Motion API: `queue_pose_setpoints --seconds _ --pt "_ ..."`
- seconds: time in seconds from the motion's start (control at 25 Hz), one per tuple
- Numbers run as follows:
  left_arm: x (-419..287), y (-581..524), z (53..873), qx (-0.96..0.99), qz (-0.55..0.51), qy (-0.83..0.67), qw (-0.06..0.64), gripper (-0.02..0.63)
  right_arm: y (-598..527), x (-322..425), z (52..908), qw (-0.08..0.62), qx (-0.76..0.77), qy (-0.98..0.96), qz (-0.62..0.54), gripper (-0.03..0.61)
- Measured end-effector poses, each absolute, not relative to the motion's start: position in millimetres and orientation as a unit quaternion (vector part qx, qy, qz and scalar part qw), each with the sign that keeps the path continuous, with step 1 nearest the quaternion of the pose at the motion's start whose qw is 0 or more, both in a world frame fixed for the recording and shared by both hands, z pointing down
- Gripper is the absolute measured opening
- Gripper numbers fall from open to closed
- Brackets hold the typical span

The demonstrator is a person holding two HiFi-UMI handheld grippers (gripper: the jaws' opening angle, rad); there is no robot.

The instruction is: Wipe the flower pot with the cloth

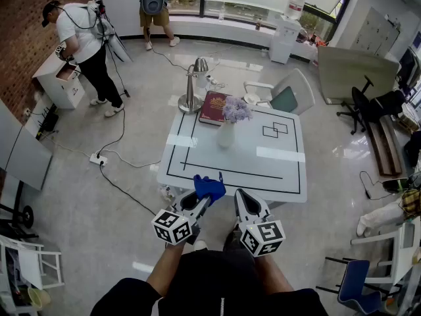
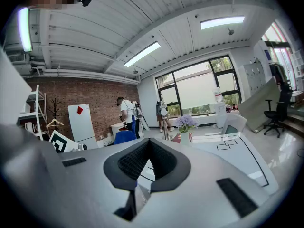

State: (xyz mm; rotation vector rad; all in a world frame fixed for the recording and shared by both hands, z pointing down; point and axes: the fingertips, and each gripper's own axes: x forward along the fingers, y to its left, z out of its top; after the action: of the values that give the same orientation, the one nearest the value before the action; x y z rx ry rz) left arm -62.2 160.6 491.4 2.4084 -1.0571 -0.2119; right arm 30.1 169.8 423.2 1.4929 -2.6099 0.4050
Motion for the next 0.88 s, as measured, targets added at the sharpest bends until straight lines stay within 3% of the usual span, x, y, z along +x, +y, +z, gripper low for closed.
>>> queue_pose_setpoints --seconds 0.48,0.88 --pt "-55 110 516 0.872 -0.078 -0.391 0.284 0.121 141 44 449 0.075 0.477 -0.858 0.177 0.008" --pt "-84 -15 558 0.837 -0.040 -0.460 0.294 0.121 35 54 482 0.091 0.458 -0.857 0.219 0.008"
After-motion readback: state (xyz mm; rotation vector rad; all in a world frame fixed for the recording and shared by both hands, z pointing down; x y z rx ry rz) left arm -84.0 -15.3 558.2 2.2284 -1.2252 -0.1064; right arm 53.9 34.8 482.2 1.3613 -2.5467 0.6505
